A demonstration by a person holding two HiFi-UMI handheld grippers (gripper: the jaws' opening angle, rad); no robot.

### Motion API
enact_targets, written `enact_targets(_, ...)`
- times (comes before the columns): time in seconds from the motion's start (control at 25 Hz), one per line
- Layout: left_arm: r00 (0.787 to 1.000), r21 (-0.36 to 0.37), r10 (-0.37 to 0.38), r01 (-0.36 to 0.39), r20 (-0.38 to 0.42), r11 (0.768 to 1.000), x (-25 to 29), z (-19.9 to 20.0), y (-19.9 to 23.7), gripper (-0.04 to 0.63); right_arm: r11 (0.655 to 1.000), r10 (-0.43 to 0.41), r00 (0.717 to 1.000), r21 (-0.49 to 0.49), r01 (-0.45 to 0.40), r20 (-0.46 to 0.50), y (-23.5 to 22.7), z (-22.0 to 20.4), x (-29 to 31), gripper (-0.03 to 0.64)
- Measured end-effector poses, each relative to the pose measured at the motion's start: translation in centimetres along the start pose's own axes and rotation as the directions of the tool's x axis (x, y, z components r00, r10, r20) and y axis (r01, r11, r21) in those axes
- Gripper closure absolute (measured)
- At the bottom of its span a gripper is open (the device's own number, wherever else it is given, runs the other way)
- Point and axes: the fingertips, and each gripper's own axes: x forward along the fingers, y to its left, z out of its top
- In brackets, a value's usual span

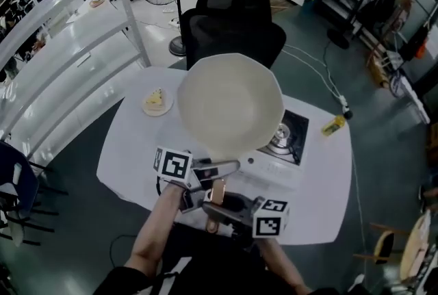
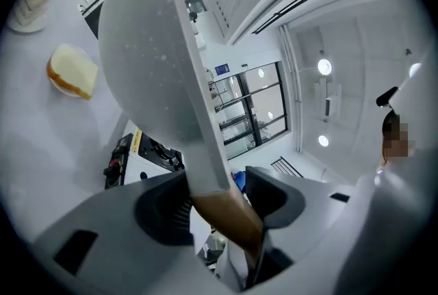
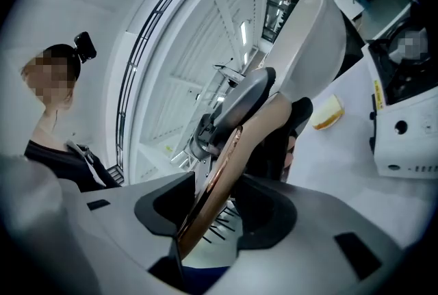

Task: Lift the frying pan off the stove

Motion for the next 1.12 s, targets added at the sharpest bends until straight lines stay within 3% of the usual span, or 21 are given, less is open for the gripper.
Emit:
enact_targets(0.32,0.988,-0.022,0.055,-0.052,0.146,0.998,-6.0,0.3,1.1,0.364,0.997,0.073,0.989,-0.015,-0.076,-0.13,1.2,-1.8,3.9,0.431)
enact_targets(0.48,0.969,-0.041,0.123,-0.117,0.213,0.992,-9.1,0.0,1.7,0.364,0.993,0.113,0.97,-0.015,-0.119,-0.214,2.0,-3.1,5.6,0.43)
enact_targets(0.6,0.956,-0.048,0.116,-0.107,0.271,0.993,-11.8,-0.4,1.7,0.364,0.988,0.15,0.954,-0.004,-0.156,-0.26,2.9,-4.5,7.6,0.428)
enact_targets(0.88,0.894,-0.112,0.256,-0.231,0.368,0.967,-18.8,-2.4,2.8,0.359,0.97,0.229,0.898,0.012,-0.242,-0.376,4.8,-7.6,11.2,0.426)
enact_targets(1.12,0.837,-0.138,0.301,-0.267,0.457,0.954,-24.6,-3.3,3.2,0.359,0.951,0.292,0.851,0.04,-0.306,-0.437,6.4,-9.7,14.9,0.426)
